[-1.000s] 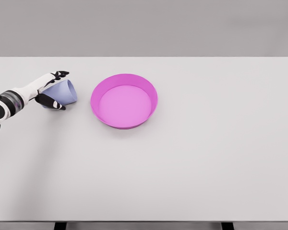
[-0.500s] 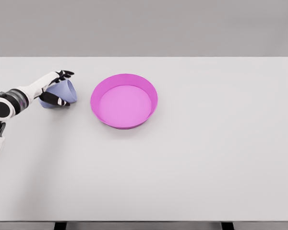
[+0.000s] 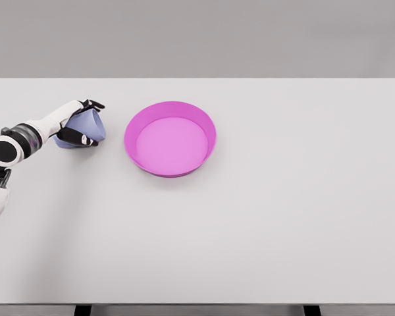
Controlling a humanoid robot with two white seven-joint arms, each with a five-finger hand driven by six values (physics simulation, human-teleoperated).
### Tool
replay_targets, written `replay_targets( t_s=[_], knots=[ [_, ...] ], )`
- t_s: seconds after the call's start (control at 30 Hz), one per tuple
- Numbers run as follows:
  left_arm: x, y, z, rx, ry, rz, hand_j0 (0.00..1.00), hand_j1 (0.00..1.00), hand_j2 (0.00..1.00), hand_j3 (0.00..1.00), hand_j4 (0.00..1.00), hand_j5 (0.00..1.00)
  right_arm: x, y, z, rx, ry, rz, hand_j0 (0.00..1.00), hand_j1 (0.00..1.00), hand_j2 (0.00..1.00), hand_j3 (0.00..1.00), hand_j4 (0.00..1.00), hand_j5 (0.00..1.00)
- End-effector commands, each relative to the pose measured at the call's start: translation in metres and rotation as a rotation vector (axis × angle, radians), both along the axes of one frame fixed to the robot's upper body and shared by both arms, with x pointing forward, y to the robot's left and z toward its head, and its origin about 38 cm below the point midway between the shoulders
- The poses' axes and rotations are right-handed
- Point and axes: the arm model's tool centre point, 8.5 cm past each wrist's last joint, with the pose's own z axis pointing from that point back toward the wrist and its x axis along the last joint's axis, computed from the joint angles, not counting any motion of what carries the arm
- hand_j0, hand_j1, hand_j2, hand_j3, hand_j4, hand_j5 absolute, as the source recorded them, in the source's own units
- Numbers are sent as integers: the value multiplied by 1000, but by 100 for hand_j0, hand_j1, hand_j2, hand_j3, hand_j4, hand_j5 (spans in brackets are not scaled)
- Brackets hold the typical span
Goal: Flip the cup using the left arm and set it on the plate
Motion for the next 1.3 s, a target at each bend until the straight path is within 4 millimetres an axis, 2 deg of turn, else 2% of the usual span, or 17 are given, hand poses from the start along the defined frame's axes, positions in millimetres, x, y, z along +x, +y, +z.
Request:
replay_targets(
  t_s=[0.0, 0.3, 0.5, 0.97, 1.13, 1.27],
  knots=[
    [0, 0, 0, -11, 4, 1, 78, 78, 78, 78, 78, 78, 0, 0, 0, 0, -1, 0, 100, 100, 100, 100, 100, 100],
    [5, 4, 17, -105, -15, 7, 78, 78, 78, 78, 78, 78, 0, 0, 0, 0, -1, 0, 100, 100, 100, 100, 100, 100],
    [5, 0, 18, -196, -4, 2, 78, 78, 78, 78, 78, 78, 0, 0, 0, 0, -1, 0, 100, 100, 100, 100, 100, 100],
    [6, 11, 25, -471, 10, 35, 78, 78, 78, 78, 78, 78, 0, 0, 0, 0, 1, 0, 100, 100, 100, 100, 100, 100],
    [7, 5, 26, -523, 12, 23, 78, 78, 78, 78, 78, 78, 0, 0, 0, 0, 1, 0, 100, 100, 100, 100, 100, 100],
    [11, -13, 25, -583, 8, 9, 78, 78, 78, 78, 78, 78, 0, 0, 0, 0, -1, 0, 100, 100, 100, 100, 100, 100]
  ],
)
